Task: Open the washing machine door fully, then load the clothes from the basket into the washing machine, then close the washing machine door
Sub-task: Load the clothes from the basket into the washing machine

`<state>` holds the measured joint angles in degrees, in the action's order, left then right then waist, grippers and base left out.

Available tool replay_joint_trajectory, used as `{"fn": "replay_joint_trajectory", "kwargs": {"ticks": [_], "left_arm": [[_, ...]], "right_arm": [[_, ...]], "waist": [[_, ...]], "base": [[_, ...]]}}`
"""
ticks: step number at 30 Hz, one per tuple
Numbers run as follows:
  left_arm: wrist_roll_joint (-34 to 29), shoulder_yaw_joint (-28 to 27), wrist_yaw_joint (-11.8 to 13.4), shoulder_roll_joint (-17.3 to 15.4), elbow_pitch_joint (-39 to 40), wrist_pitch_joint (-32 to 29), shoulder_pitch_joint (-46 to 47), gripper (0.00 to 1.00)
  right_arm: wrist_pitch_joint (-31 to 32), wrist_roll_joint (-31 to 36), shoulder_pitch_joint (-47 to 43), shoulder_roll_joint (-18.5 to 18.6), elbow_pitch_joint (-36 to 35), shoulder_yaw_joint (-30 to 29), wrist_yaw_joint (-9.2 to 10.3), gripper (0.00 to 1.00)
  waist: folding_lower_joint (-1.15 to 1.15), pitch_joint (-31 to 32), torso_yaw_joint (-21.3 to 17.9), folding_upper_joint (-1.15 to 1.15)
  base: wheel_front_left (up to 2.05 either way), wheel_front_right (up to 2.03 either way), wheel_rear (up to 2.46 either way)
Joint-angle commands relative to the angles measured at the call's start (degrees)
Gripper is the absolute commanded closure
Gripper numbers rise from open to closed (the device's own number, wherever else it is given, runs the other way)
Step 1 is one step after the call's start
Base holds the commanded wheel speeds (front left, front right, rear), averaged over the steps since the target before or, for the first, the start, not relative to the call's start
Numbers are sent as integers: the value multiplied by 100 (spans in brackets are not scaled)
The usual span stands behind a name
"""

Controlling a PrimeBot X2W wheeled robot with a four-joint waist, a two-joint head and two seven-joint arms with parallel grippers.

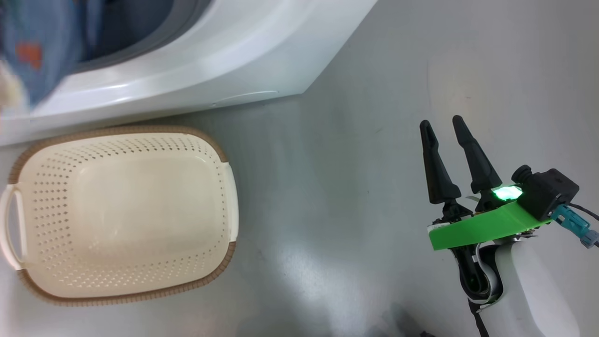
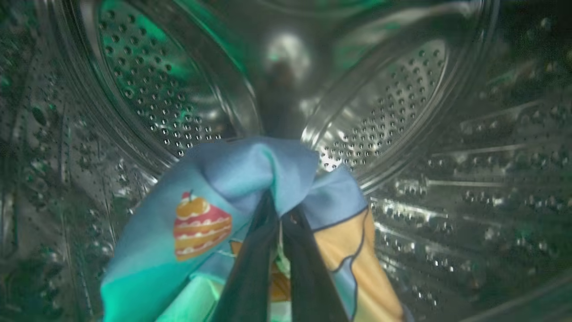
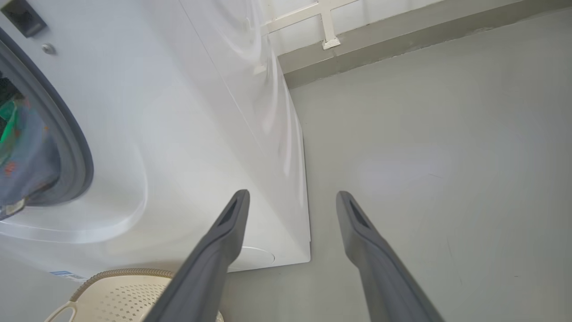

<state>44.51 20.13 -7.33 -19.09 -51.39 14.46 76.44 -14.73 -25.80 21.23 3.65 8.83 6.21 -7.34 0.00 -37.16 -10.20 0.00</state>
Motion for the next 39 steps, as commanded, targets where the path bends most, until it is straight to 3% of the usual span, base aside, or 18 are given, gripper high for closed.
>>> {"fn": "replay_joint_trajectory", "kwargs": {"ticks": [1, 7, 9, 10, 11, 12, 13, 39], "left_arm": [[-210, -317, -15, -372, 304, 47, 315, 100], [-1040, -1338, -15, -207, 1235, 52, 95, 100], [-1213, -1268, -15, -124, 1163, 52, -122, 100], [-1241, -1222, -15, -87, 1076, 52, -219, 95], [-1211, -1180, -15, -52, 933, 52, -292, 64], [-1228, -1096, -15, -51, 817, 52, -340, 24], [-1253, -1001, -15, -58, 702, 52, -379, 0], [-1180, -460, -15, 212, -286, 53, -1128, 0]], "right_arm": [[-27, -90, -35, -40, -131, 126, -14, 0], [-27, -87, 28, -55, -151, 126, -14, 0], [-27, -85, 28, -58, -138, 129, -14, 0], [-27, -86, 25, -60, -133, 129, -14, 0], [-27, -85, 18, -61, -127, 127, -14, 0], [-27, -83, 11, -62, -124, 127, -14, 0], [-27, -81, 7, -63, -121, 129, -14, 0], [-27, -17, -73, 79, -101, 25, -14, 0]], "waist": [[0, -65, -28, 0], [0, -169, -55, 0], [0, -167, -47, 0], [0, -160, -42, 0], [0, -151, -36, 0], [0, -145, -28, 0], [0, -140, -23, 0], [0, 172, 233, 0]], "base": [[0, 0, 0], [0, 0, 0], [0, 0, 0], [0, 0, 0], [0, 0, 0], [0, 0, 0], [0, 0, 0], [0, 0, 0]]}}
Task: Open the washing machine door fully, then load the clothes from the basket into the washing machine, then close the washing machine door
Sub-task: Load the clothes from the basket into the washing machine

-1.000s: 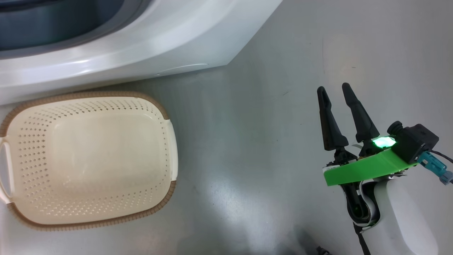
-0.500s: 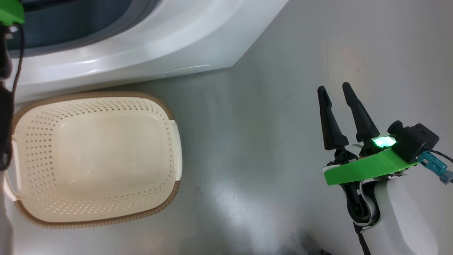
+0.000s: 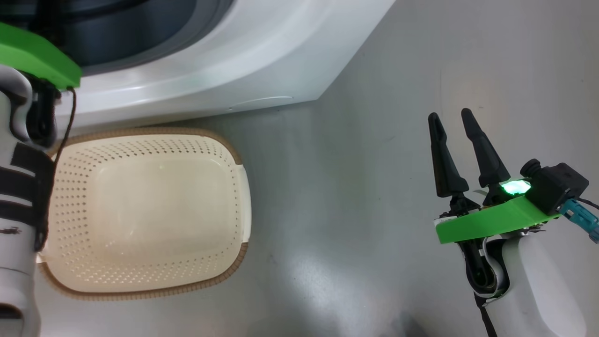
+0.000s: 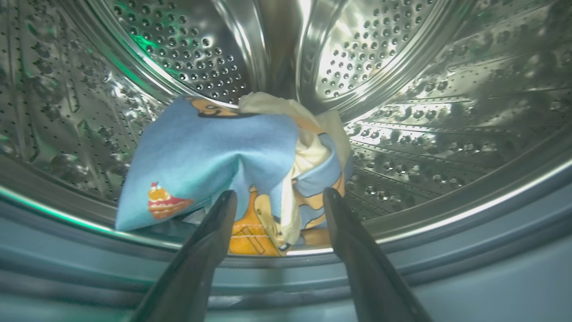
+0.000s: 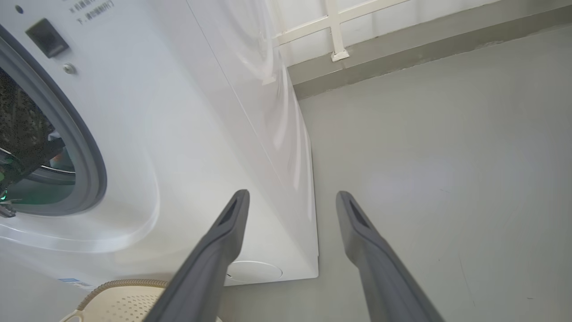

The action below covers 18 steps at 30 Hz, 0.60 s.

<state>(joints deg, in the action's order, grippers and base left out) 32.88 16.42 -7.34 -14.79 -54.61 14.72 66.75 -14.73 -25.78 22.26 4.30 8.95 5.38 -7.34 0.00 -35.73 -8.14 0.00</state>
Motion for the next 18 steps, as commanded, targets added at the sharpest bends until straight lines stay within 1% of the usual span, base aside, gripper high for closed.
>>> {"fn": "replay_joint_trajectory", "kwargs": {"ticks": [1, 6, 11, 18], "left_arm": [[-7, -67, -14, -207, -5, 28, -184, 0], [62, 22, -14, -147, -26, 28, -357, 0], [79, 15, -14, -78, 124, 28, -673, 0], [-82, -345, -14, 33, 610, 28, -1411, 0]], "right_arm": [[-27, -17, -186, 22, -112, 102, -14, 0], [-27, -11, -241, 63, -106, 74, -14, 0], [-27, 1, -313, 113, -87, 49, -14, 0], [-27, 2, -449, 259, -33, 30, -14, 0]], "waist": [[0, 54, 43, 0], [0, 180, 126, 0], [0, 353, 229, 0], [0, 735, 380, 0]], "base": [[0, 0, 0], [0, 0, 0], [0, 0, 0], [0, 0, 0]]}}
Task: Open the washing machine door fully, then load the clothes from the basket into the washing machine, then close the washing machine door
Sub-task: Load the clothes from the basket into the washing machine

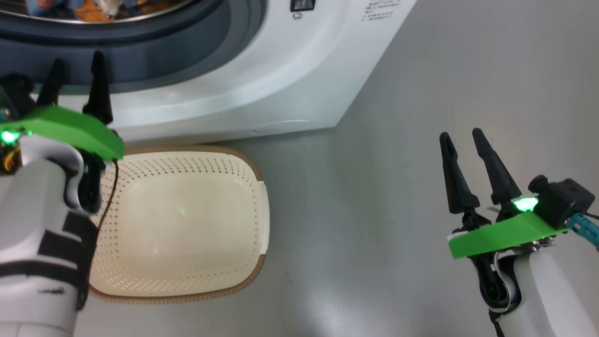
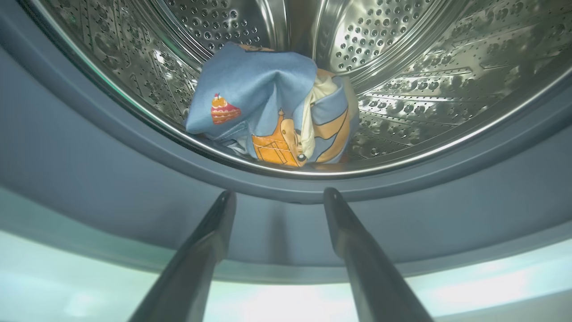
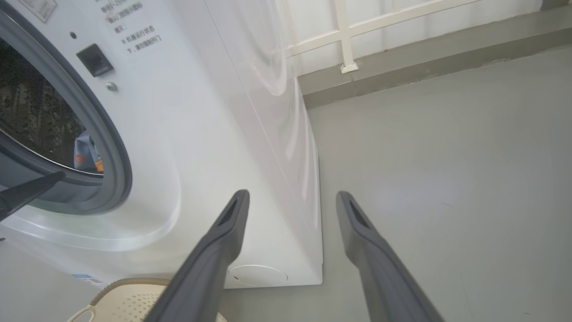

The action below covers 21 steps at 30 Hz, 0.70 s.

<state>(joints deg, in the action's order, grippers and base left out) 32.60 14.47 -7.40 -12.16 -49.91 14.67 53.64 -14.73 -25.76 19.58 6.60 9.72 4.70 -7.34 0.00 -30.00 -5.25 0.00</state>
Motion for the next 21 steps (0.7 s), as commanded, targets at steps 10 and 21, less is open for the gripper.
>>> {"fn": "replay_joint_trajectory", "kwargs": {"ticks": [10, 21], "left_arm": [[-702, -886, -9, 35, 1209, 32, -1516, 0], [-1190, -1463, -9, 279, 2284, 33, -3030, 0]], "right_arm": [[-27, -39, -580, 242, 24, 99, -14, 0], [-27, -98, -1072, 412, 113, 97, -14, 0]], "waist": [[0, 888, 236, 0], [0, 1560, 302, 0]], "base": [[0, 0, 0], [0, 0, 0]]}}
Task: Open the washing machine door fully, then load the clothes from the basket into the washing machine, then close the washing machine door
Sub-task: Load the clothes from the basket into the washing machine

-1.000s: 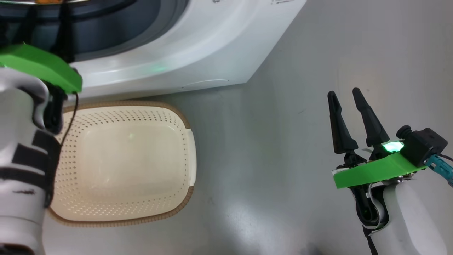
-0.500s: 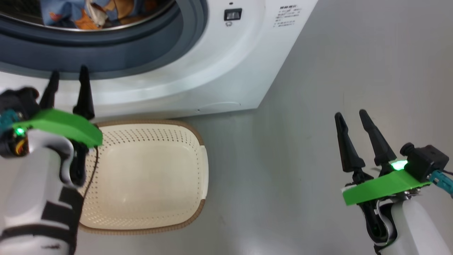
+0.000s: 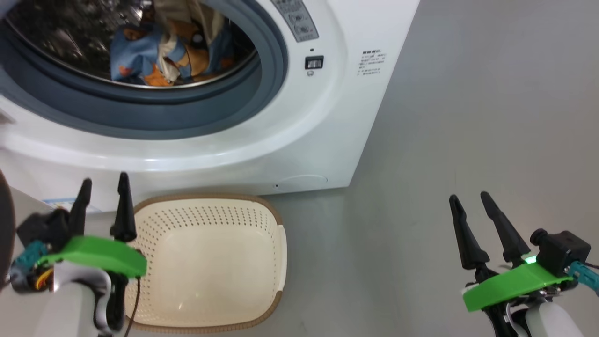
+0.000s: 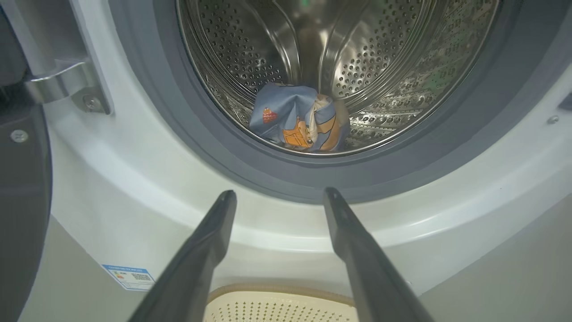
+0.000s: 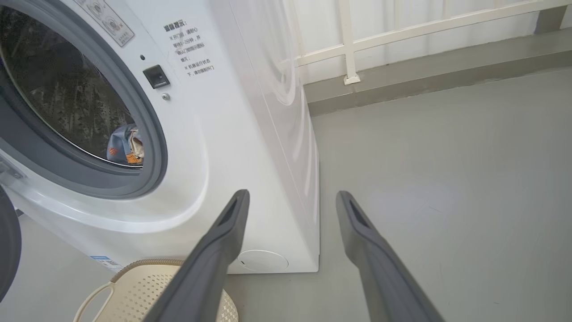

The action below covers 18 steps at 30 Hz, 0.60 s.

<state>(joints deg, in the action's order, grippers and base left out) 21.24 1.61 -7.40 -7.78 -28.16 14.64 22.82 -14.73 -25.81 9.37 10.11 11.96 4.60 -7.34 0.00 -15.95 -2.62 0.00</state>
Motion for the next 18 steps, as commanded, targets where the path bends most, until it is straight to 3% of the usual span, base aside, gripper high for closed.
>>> {"fn": "replay_joint_trajectory", "kwargs": {"ticks": [1, 18], "left_arm": [[-89, -212, -9, -154, 188, 36, -66, 0], [-302, -623, -9, 12, 1298, 36, -1711, 0]], "right_arm": [[-27, -99, -96, 78, -107, 107, -14, 0], [-27, -119, -763, 220, -155, -126, -14, 0]], "waist": [[0, 207, 41, 0], [0, 679, 105, 0]], "base": [[0, 0, 0], [0, 0, 0]]}}
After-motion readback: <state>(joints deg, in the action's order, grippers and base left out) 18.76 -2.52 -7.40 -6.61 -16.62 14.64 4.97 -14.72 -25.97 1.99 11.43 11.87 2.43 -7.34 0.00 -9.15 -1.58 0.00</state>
